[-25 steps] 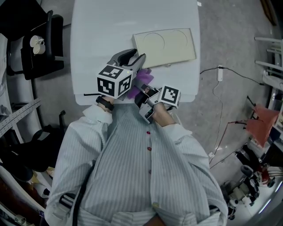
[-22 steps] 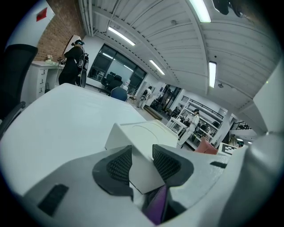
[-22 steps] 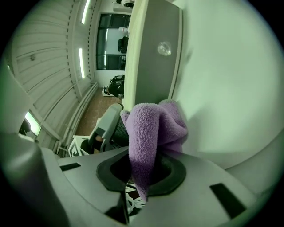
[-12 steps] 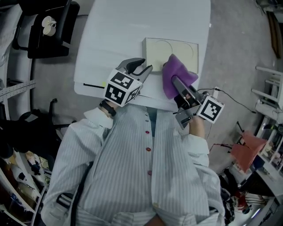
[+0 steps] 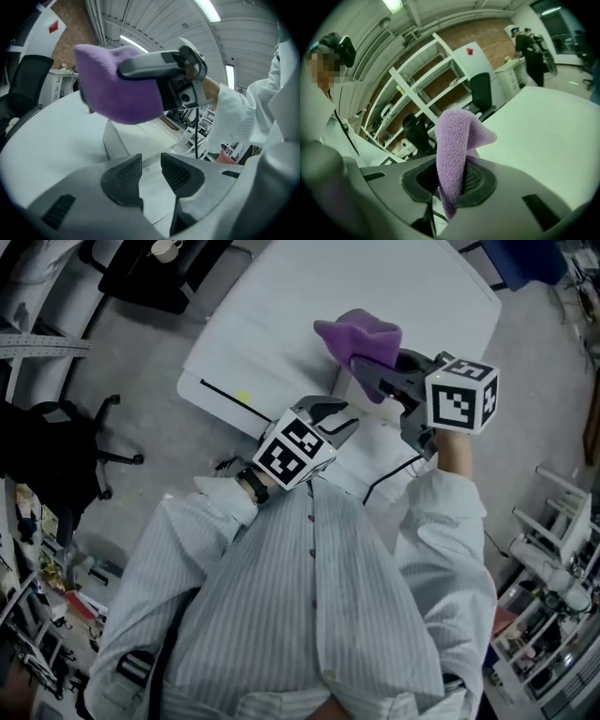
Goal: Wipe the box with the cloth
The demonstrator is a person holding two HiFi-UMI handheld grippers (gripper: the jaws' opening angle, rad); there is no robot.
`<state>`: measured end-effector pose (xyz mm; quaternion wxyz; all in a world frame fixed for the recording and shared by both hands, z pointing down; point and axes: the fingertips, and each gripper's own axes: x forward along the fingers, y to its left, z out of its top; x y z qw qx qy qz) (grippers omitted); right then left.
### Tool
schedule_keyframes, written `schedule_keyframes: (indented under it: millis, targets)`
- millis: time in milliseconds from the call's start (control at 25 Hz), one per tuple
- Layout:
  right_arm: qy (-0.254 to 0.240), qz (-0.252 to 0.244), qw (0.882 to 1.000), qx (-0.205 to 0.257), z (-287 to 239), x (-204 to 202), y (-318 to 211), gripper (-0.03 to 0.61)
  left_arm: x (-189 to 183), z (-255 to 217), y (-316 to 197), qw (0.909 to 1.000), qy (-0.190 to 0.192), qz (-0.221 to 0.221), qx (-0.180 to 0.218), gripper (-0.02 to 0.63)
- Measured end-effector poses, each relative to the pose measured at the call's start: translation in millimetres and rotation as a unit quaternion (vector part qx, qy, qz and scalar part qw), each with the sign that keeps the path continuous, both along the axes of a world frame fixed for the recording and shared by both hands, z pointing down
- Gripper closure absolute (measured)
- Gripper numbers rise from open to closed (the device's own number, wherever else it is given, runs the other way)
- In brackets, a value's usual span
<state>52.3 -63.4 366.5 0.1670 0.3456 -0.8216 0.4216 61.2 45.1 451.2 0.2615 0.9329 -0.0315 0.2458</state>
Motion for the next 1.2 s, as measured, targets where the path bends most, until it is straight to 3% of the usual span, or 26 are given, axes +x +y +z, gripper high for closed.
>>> schedule_keyframes:
  millis: [120, 200, 400, 520, 640, 760, 840, 1040, 1200]
  targets:
    - [0.016, -0.123, 0.99, -0.064, 30.8, -40.4, -7.3, 0.517, -0.4, -0.1, 3.8, 0.9999, 0.002, -0.01, -0.008, 0.48]
    - [0.042, -0.195, 0.973, -0.115, 55.7, -58.3, -2.0, 0.517, 2.3, -0.6, 6.3, 0.9998, 0.004, -0.018, -0.011, 0.48]
    - [0.143, -0.346, 0.903, -0.211, 104.5, -78.6, 20.7, 0.517, 3.4, 1.3, 6.4, 0.9989, 0.011, -0.043, -0.016, 0.48]
    - [0.189, -0.422, 0.849, -0.256, 123.7, -88.0, 39.4, 0.517, 0.1, 5.1, 5.2, 0.9981, 0.014, -0.055, -0.021, 0.48]
    - [0.268, -0.495, 0.775, -0.286, 144.5, -81.2, 58.8, 0.517, -3.2, 7.2, 4.6, 0.9972, 0.017, -0.068, -0.024, 0.48]
    - [0.342, -0.549, 0.707, -0.287, 157.8, -66.7, 70.0, 0.517, -6.0, 7.6, 3.1, 0.9961, 0.019, -0.082, -0.027, 0.48]
    - [0.374, -0.568, 0.678, -0.279, 162.0, -59.9, 72.3, 0.517, -7.5, 6.6, 1.6, 0.9954, 0.021, -0.09, -0.028, 0.48]
    - [0.438, -0.564, 0.648, -0.266, 172.0, -40.6, 51.9, 0.517, -8.0, 5.7, -3.4, 0.9949, 0.025, -0.093, -0.028, 0.48]
    - [0.472, -0.546, 0.642, -0.26, 172.2, -24.2, 30.4, 0.517, -6.4, 5.5, -8.1, 0.9951, 0.026, -0.091, -0.029, 0.48]
